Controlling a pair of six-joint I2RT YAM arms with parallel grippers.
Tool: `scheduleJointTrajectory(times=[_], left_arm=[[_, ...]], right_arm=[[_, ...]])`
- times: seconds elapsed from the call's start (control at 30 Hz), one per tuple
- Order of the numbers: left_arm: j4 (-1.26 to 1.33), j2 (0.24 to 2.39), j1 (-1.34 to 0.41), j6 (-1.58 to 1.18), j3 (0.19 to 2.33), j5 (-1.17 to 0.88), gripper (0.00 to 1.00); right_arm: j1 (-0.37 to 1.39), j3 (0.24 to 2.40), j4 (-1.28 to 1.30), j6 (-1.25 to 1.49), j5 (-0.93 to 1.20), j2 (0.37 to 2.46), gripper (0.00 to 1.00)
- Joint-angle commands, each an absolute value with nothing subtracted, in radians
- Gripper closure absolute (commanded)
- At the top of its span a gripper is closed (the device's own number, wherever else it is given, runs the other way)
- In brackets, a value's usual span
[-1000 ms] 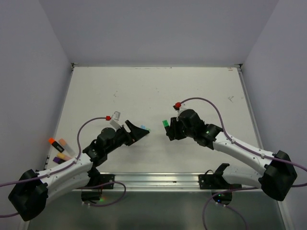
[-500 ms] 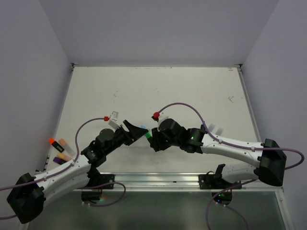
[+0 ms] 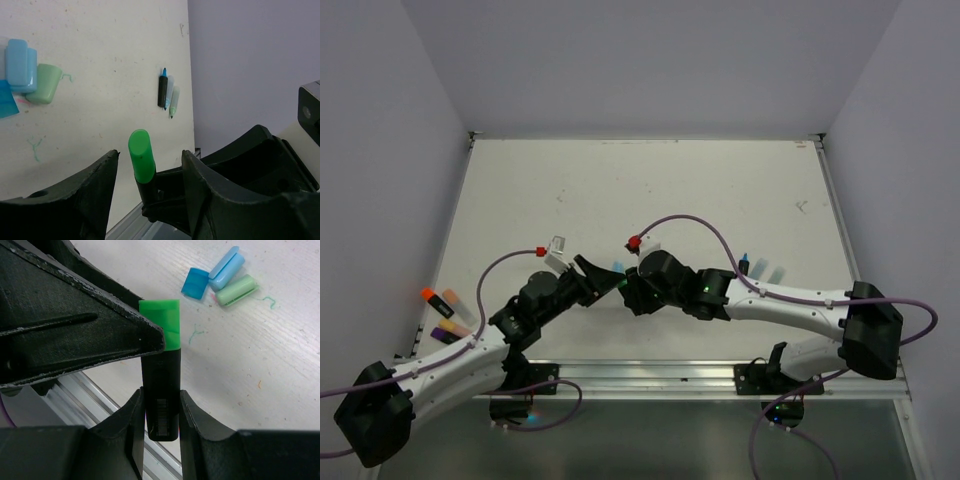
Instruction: Open the pen caps
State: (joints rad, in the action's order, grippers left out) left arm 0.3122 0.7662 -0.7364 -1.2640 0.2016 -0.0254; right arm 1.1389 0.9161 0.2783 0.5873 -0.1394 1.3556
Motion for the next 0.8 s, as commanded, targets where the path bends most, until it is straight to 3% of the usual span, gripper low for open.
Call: scheduleJointTrajectory(times=[0.0,0.07,0.5,0.63,0.73,0.77], left_arm=[[0.354,0.787,-0.742,-1.272,0.210,-0.029,0.44],[0.357,0.792,-0.742,-1.272,0.209,-0.029,0.51],[0.379,0.808,-0.742,-1.262,0.207,-0.023,0.63],[0.383,0.810,-0.742,-1.258,0.206,-0.026,0.75],[0.383,0.808,-0.742,-1.253,0.206,-0.028,1.00],[0.382,0.808,-0.742,-1.253,0.206,-0.029,1.00]], right_arm=[[1.149,0.920,0.206,0.601,-0.149,1.371,1.00],[1.150,0.922,0.207,0.600,-0.147,1.378,1.00],[1.163,0.907,0.204,0.604,-0.140,1.355,1.00],[1.167,0.911,0.202,0.606,-0.141,1.358,1.00],[1.170,0.917,0.206,0.604,-0.140,1.361,1.00],[1.170,0.917,0.204,0.603,-0.143,1.361,1.00]])
